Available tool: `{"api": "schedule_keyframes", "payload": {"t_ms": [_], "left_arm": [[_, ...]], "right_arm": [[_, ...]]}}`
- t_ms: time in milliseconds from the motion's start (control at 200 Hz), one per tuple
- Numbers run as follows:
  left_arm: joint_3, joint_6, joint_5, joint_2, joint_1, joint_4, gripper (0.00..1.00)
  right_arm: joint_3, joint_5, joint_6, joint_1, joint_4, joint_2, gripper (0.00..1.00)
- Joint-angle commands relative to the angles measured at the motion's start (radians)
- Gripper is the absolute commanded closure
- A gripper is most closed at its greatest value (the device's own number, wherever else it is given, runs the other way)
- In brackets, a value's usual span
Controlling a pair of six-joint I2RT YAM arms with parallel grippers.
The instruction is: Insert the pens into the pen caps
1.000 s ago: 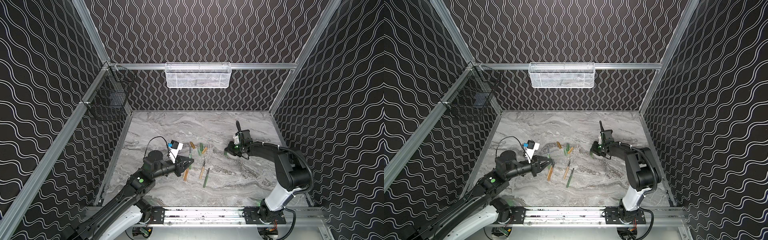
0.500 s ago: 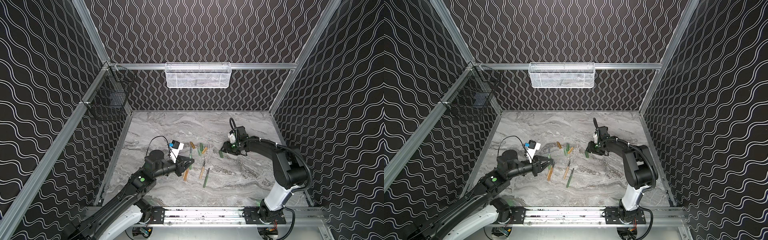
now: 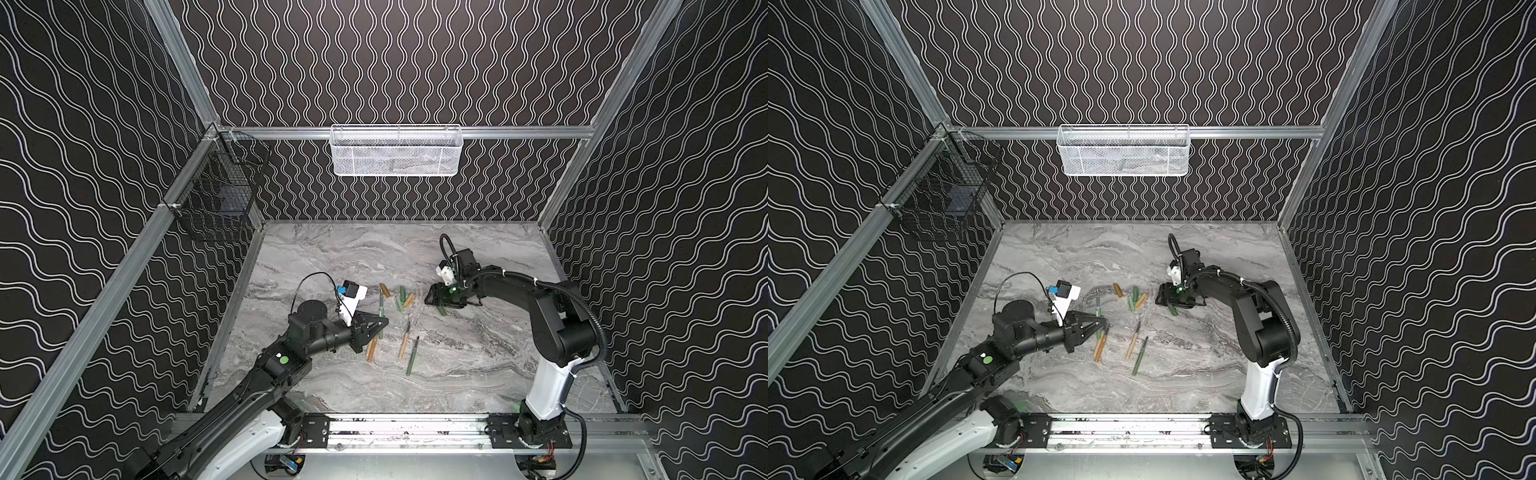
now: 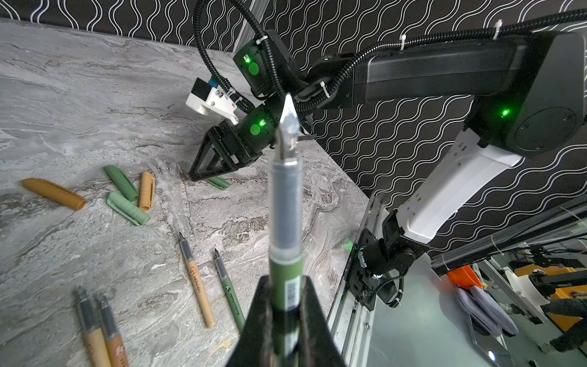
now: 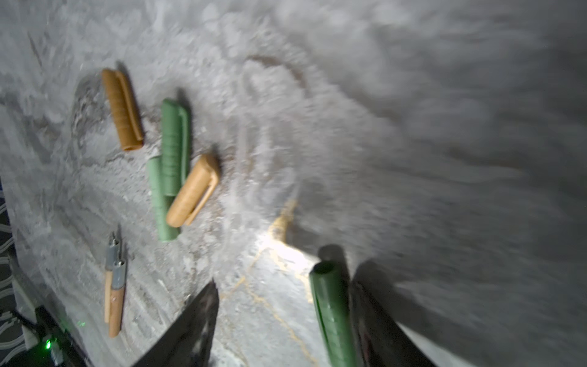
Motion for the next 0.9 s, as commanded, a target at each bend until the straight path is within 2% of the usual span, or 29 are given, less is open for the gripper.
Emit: {"api": "schedule_keyframes", "payload": {"t_ms": [0,245,360,571,716,896], "left_arm": [[-0.002,0.016,0.002,-0.002,0.000,0.034,1.00],[-0.005,0.013,0.008,0.006,0.000,0.046,1.00],[-0.007,0.013,0.009,0.006,0.000,0.050,1.00],[-0.002,0.014,0.012,0.007,0.000,0.047,1.00],[-0.005,0.011,0.011,0.006,0.001,0.053,1.00],[0.004,0.014,0.016,0.010,0.001,0.046,1.00]], "right_arm": [[0.015,-0.009,-0.028,0.028,-0.064,0.016,0.33],[-0.039,0.045,-0.020,0.111,-0.103,-0.008,0.33],[-0.076,0.059,-0.023,0.131,-0.115,-0.071,0.33],[-0.133,0.101,-0.025,0.132,-0.145,-0.131,0.33],[-0.152,0.038,-0.034,0.133,-0.101,-0.221,0.33],[-0.098,0.107,-0.021,0.132,-0.127,-0.265,0.35]]}}
